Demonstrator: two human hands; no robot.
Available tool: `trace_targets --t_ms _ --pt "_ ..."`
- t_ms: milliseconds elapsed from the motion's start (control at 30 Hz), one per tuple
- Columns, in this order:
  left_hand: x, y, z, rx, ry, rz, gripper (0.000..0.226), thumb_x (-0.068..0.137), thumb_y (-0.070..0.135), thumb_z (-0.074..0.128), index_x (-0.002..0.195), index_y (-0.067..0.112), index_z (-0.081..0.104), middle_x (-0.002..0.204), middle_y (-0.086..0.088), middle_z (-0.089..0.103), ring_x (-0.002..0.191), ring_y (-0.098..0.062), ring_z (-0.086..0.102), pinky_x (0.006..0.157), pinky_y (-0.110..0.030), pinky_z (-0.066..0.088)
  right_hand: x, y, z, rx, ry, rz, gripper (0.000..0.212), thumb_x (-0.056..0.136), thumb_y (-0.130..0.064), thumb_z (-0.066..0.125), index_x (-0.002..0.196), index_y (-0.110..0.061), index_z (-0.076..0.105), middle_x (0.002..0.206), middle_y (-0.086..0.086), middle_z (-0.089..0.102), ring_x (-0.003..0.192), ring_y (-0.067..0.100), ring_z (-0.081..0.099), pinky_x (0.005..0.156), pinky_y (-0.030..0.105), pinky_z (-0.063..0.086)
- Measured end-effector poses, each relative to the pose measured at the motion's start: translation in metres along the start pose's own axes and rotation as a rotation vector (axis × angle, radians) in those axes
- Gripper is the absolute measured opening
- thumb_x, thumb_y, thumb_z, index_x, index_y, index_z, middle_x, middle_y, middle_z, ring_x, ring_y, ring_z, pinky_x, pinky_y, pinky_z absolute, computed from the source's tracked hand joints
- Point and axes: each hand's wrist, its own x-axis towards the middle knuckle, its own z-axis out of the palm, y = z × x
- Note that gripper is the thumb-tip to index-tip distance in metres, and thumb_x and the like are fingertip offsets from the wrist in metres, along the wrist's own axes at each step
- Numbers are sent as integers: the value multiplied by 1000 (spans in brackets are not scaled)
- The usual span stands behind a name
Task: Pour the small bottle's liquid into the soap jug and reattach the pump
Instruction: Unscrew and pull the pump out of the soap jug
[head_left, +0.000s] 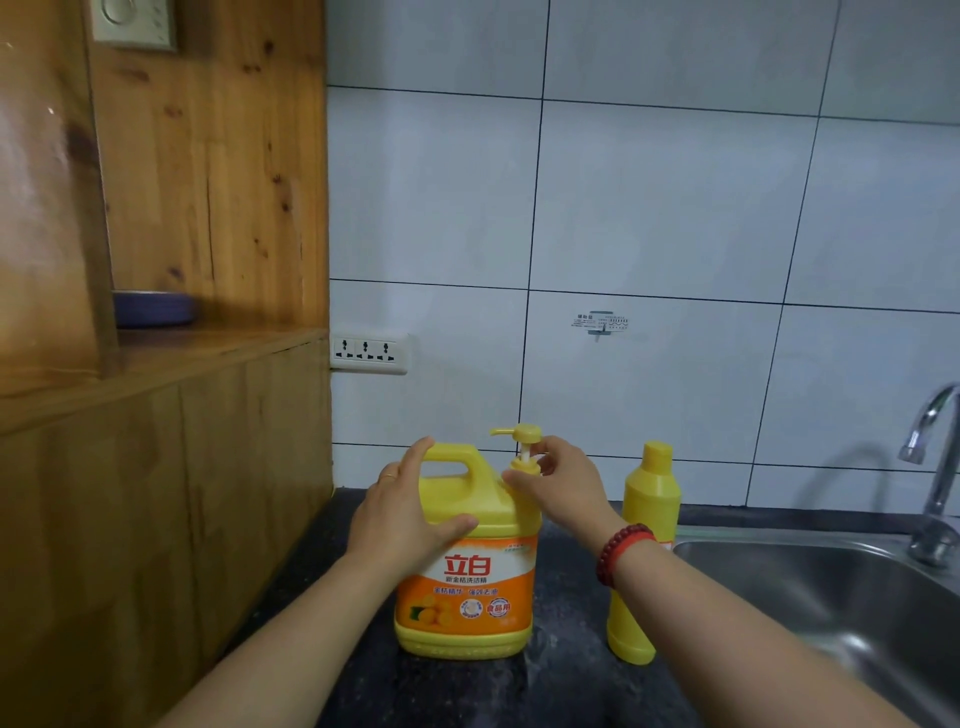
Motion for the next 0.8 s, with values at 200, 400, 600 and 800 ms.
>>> trace_targets --t_ms 200,400,600,800 --pt "-1 1 -1 4 1 1 101 61 60 70 138 40 8 140 -4 39 120 -25 47 88 -39 48 1 1 -3 56 -20 0 27 78 -23 67 103 -19 56 99 -2 59 91 17 57 78 30 50" --pt "-1 0 -1 7 -1 2 101 61 62 70 137 40 8 139 -4 40 119 -25 48 87 -38 48 2 -2 -1 36 -23 12 35 76 -29 70 106 -17 58 94 -2 58 86 16 56 73 28 48" --pt "0 0 0 10 1 4 101 61 62 70 138 40 8 140 -4 40 120 -24 47 87 -38 47 3 -1 -4 62 -33 15 28 77 -20 66 104 -16 60 102 2 63 92 17 58 79 31 50" --pt "0 0 -1 13 2 1 101 61 61 70 138 39 9 140 -4 39 120 -25 47 89 -39 48 2 -1 0 62 -18 22 28 77 -26 69 101 -20 57 91 -3 58 84 15 56 68 25 47"
